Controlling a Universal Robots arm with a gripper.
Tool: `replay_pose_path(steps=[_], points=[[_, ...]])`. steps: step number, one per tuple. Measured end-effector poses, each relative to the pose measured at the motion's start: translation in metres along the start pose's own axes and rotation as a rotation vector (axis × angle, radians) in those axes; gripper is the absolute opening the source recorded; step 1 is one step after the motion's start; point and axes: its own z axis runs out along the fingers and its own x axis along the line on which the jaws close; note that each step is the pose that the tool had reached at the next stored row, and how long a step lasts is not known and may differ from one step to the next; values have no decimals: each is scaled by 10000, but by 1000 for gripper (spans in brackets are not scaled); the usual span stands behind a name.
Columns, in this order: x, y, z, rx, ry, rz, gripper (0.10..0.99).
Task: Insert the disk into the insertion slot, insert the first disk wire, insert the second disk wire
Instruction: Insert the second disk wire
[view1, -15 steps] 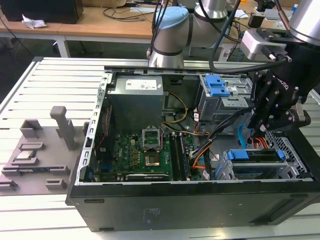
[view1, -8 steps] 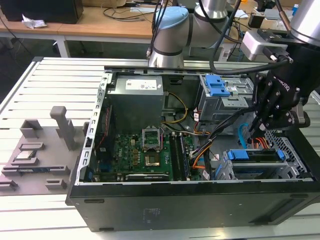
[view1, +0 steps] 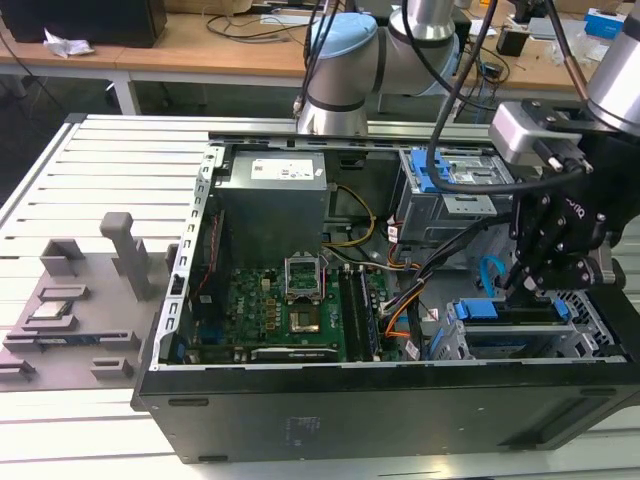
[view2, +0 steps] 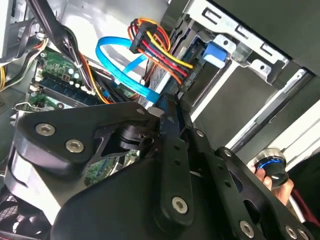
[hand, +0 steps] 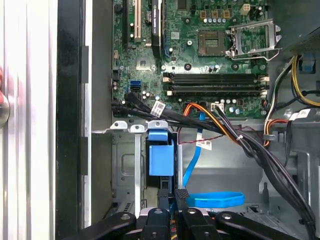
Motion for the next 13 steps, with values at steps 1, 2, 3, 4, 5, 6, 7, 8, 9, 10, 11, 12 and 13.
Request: replay_pose_path(steps=[1,2,3,4,5,6,7,8,9,10,11,12,13], points=[[-1,-22,7,0,-3,0,161],[-2,-35,11,0,-4,-1,161],[-2,-48,17,0,-2,-1,161],[-3,-50,24,0,-3,0,161],[-3,-51,31,0,-3,1,161],[-4,-55,47,-1,-2,0,161],[-5,-58,62,0,0,0,161],[-5,-59,66,0,1,0,161],[-5,-59,72,-1,1,0,161],[-5,-60,80,-1,2,0,161],[-5,-60,86,-1,3,0,161],[-5,-61,94,0,1,0,161],[-5,-61,95,0,8,0,161]])
